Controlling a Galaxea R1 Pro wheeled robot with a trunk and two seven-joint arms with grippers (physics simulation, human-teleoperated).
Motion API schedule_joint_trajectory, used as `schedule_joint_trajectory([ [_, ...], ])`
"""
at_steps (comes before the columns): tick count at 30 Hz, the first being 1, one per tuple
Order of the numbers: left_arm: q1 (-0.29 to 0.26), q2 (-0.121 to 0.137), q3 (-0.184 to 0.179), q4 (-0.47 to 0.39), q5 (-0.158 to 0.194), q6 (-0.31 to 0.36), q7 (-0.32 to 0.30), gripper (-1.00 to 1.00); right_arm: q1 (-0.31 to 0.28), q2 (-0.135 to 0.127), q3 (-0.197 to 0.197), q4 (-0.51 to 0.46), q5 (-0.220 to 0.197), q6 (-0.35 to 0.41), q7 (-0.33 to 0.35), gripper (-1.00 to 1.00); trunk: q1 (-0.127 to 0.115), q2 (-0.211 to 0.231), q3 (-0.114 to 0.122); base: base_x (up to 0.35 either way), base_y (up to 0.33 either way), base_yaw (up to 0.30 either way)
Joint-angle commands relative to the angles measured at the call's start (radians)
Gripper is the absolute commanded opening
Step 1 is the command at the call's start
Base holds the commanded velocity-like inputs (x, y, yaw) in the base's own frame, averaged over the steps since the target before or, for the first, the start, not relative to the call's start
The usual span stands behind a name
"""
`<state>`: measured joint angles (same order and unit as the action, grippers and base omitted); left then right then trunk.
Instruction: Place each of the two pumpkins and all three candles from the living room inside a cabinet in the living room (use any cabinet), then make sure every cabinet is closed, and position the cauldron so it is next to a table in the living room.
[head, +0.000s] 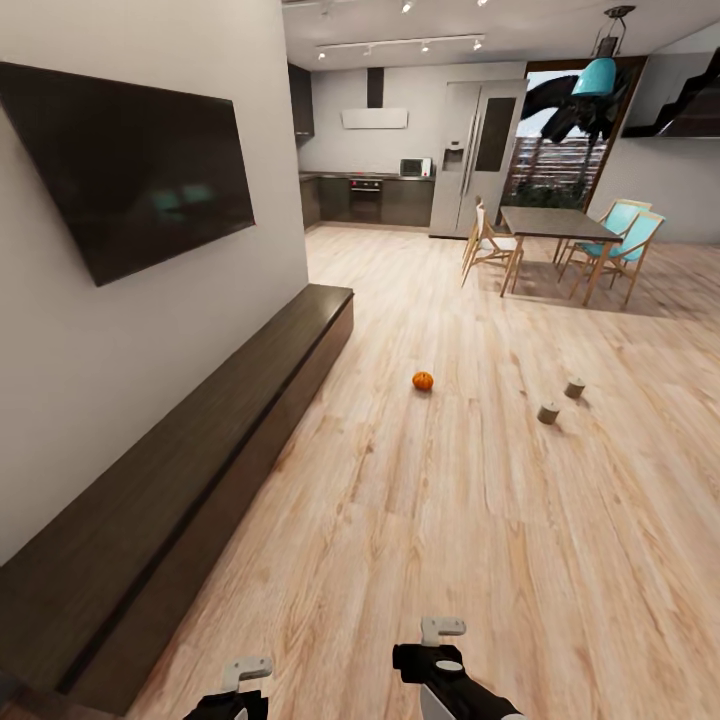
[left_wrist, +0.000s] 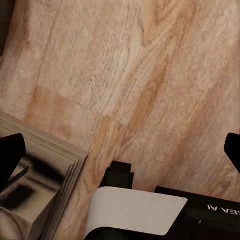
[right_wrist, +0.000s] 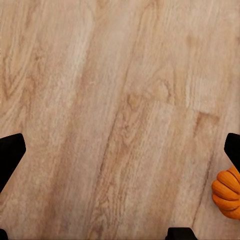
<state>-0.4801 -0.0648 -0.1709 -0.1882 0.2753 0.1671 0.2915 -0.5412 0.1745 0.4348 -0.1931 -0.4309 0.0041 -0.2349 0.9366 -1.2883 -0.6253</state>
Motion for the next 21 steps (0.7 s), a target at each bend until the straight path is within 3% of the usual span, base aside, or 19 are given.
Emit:
schedule_joint_trajectory([
  [1,0.0,0.0,-0.009,-0.002,0.008,0.006,0.006,1.0,-0.001,0.0,0.009,0.0,-0.008,0.0,-0.006,1.0,0.0,0.0,-0.001,0.026,0.009,0.0],
  [21,0.0,0.0,-0.009,-0.002,0.008,0.005,0.006,1.0,-0.001,0.0,0.009,0.0,-0.008,0.0,-0.006,1.0,0.0,0.0,-0.001,0.055,0.001,0.0],
])
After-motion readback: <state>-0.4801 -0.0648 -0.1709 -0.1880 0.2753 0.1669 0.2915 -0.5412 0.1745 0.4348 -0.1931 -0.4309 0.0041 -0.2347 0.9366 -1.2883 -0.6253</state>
